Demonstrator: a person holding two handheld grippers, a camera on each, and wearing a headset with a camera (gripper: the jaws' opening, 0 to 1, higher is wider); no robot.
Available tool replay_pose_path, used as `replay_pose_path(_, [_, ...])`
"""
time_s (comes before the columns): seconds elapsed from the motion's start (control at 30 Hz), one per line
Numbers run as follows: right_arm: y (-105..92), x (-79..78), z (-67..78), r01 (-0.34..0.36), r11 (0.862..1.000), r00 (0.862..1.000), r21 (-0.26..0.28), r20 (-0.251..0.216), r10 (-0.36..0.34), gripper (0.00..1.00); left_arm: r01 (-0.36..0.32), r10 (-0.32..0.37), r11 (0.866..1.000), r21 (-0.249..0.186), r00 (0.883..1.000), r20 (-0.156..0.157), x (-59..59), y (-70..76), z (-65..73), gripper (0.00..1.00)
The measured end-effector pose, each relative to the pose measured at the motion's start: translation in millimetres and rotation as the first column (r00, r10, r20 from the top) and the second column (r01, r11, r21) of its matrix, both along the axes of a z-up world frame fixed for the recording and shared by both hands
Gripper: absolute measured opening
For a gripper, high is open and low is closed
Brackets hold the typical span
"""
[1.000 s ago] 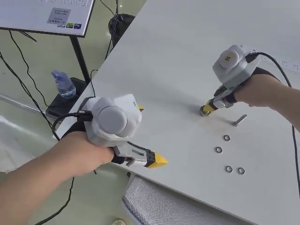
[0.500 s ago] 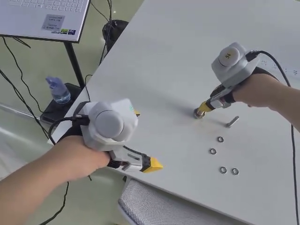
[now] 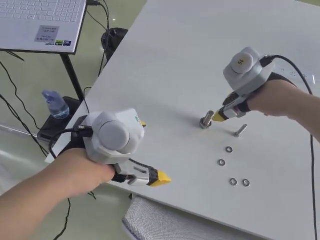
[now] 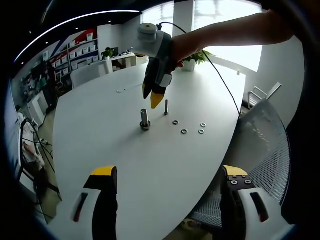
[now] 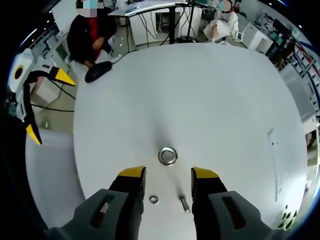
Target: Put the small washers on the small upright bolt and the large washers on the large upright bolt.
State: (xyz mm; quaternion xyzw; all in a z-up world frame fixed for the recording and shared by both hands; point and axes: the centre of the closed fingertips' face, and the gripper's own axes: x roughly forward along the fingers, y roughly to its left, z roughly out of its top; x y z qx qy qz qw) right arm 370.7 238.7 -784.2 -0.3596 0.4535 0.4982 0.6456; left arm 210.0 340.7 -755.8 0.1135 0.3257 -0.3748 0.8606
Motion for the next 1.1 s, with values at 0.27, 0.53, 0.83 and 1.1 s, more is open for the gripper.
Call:
replay_pose_path(0.27, [-26.6, -10.7, -2.5, 0.017, 1.000, 1.000, 0.017, -0.025, -0.016, 0.38, 0.001, -0.001, 1.000, -0.007, 1.000, 0.009, 4.8, -3.3, 4.3, 0.85])
replay_pose_path(0.53, [-49.3, -22.6, -9.6, 0.054, 0.999, 0.998, 0.010, -0.040, -0.053, 0.38, -0.005, 0.005, 1.000, -0.005, 1.000, 0.005, 4.6, -2.1, 2.7, 0.86])
replay_pose_path(0.83, [-64.4, -29.7, -13.0, 0.072, 0.997, 0.997, 0.000, -0.035, -0.072, 0.36, -0.004, 0.004, 1.000, 0.001, 1.000, 0.002, 0.9, -2.7, 2.0, 0.85])
replay_pose_path(1.1, [-69.7, -40.4, -18.5, 0.073, 0.997, 0.997, -0.008, -0.032, -0.074, 0.36, -0.010, 0.010, 1.000, 0.000, 1.000, 0.003, -1.5, -3.5, 2.9, 0.85])
